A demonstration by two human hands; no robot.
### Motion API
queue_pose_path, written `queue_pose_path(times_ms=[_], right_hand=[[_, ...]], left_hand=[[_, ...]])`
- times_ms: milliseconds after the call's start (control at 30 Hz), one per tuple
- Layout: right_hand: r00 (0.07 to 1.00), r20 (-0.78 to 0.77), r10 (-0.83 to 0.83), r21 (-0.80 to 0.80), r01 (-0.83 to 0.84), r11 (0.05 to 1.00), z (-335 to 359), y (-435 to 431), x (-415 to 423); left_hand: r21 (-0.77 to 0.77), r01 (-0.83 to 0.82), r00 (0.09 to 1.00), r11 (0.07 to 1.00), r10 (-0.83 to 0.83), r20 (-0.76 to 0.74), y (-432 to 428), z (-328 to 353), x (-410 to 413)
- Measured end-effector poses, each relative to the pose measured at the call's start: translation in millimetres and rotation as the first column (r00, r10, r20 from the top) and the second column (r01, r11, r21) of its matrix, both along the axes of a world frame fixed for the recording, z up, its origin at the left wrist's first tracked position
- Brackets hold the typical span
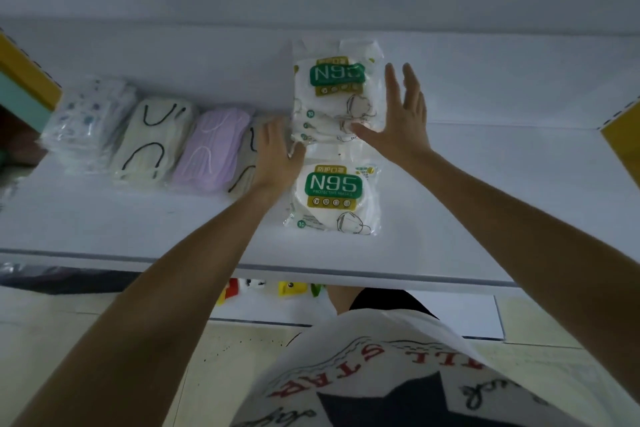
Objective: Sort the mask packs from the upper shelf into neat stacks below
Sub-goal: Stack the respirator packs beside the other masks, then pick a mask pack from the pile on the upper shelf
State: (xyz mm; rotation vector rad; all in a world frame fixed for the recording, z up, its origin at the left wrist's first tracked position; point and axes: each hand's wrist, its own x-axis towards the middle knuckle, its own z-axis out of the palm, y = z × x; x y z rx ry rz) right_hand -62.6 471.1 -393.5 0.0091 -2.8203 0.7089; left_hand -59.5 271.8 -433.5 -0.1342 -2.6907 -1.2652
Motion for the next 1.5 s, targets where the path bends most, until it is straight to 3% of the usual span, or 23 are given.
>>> queue_pose_path(times_ms=[67, 133, 200, 267, 533, 667, 733, 800, 933, 1167, 1367, 1500], right_hand=[[0.997, -0.024, 0.077, -0.079, -0.079, 0.994, -16.2, 6.3, 36.3], [0.967, 0.107, 0.233, -0.057, -0.228, 0.972, -35.6, 6.5, 70.0], [0.905, 0.298, 0.303, 0.023, -0.325, 0.946, -52.2, 3.9, 87.9], [0.868, 0.407, 0.283, 0.037, -0.325, 0.945, -62.6, 0.7, 90.3], [0.840, 0.500, 0.208, 0.002, -0.241, 0.970, -61.2, -11.4, 58.4], [0.759, 0.591, 0.272, 0.022, -0.352, 0.936, -64.7, -7.3, 65.5], [0.778, 0.570, 0.266, 0.120, -0.399, 0.909, -69.6, -7.1, 71.4], [0.819, 0.530, 0.217, 0.213, -0.377, 0.902, -71.4, -8.2, 73.8], [0.852, 0.487, 0.192, 0.298, -0.369, 0.880, -57.3, -7.7, 92.1], [0.887, 0.435, 0.153, 0.175, -0.250, 0.953, 16.9, -29.1, 171.3], [0.923, 0.162, 0.350, 0.059, -0.363, 0.930, 90.0, -76.3, 256.4], [0.914, -0.089, 0.397, 0.136, -0.384, 0.913, 151.0, -79.3, 272.9]], left_hand=[[-0.063, 0.085, 0.990, 0.994, -0.091, -0.110, -10.5, -10.7, 21.4], [-0.216, 0.224, 0.962, 0.950, -0.251, -0.104, -20.6, -21.1, 35.4], [-0.391, 0.395, 0.914, 0.832, -0.400, 0.072, -25.5, -25.0, 44.4], [-0.507, 0.452, 0.891, 0.734, -0.398, 0.218, -24.5, -26.5, 47.7], [-0.362, 0.304, 0.930, 0.881, -0.193, 0.313, 7.5, -27.2, 30.3], [-0.354, 0.460, 0.850, 0.814, -0.288, 0.442, -1.2, -29.9, 35.0], [-0.443, 0.486, 0.845, 0.753, -0.276, 0.458, -8.8, -33.3, 39.1], [-0.529, 0.397, 0.901, 0.750, -0.211, 0.379, -10.0, -34.2, 41.9], [-0.644, 0.373, 0.924, 0.668, -0.204, 0.324, -10.2, -21.3, 60.7], [-0.531, 0.305, 0.950, 0.791, -0.214, 0.227, -63.2, 53.0, 143.0], [-0.462, 0.296, 0.918, 0.836, -0.382, -0.103, -100.8, 129.7, 194.4], [-0.386, 0.302, 0.863, 0.872, -0.422, -0.276, -96.7, 192.8, 212.9]])
